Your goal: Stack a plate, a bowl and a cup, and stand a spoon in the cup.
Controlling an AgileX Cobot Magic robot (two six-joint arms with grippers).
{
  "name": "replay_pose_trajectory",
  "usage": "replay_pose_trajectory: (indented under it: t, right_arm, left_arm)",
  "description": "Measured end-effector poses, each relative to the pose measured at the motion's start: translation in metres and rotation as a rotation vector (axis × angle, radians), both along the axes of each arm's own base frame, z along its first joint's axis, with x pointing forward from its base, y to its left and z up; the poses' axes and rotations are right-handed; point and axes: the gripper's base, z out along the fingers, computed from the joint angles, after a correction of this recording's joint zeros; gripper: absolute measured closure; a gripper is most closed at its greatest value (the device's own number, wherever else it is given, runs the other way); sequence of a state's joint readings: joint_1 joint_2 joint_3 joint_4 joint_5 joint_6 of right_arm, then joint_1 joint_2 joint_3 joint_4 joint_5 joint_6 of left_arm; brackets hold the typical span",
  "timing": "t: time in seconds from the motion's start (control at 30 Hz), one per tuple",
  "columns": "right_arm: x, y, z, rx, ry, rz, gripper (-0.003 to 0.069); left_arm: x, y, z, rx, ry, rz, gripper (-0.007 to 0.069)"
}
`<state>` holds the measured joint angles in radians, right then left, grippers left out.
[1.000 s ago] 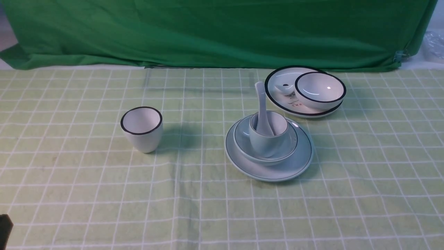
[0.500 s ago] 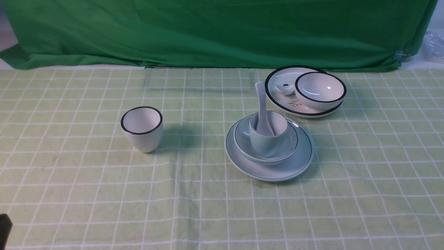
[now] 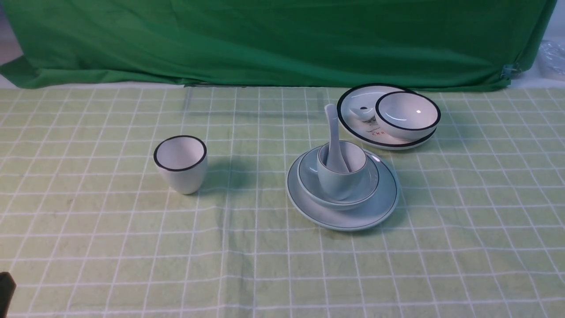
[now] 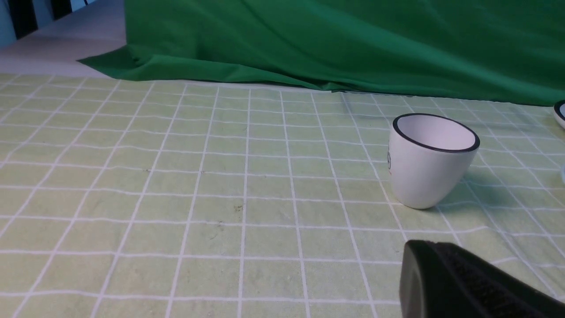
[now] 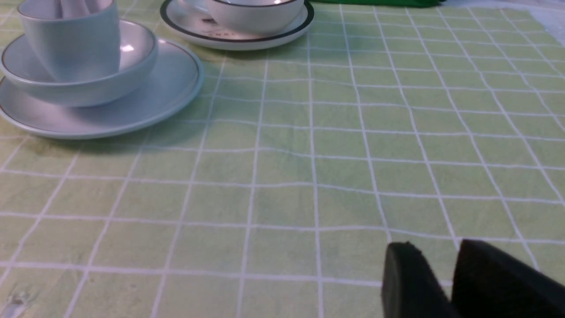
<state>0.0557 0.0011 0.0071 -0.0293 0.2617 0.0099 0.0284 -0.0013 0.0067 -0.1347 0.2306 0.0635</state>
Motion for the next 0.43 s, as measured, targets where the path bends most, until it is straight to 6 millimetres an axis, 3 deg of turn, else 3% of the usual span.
replay_pose_trajectory:
  t: [0.43]
  right_arm:
    - [0.0000,0.0000,0.0000,0.000,0.000,0.000,0.0442]
  left_arm:
    - [0.0000,0.0000,0.0000,0.004,0.000,0.000,0.0620]
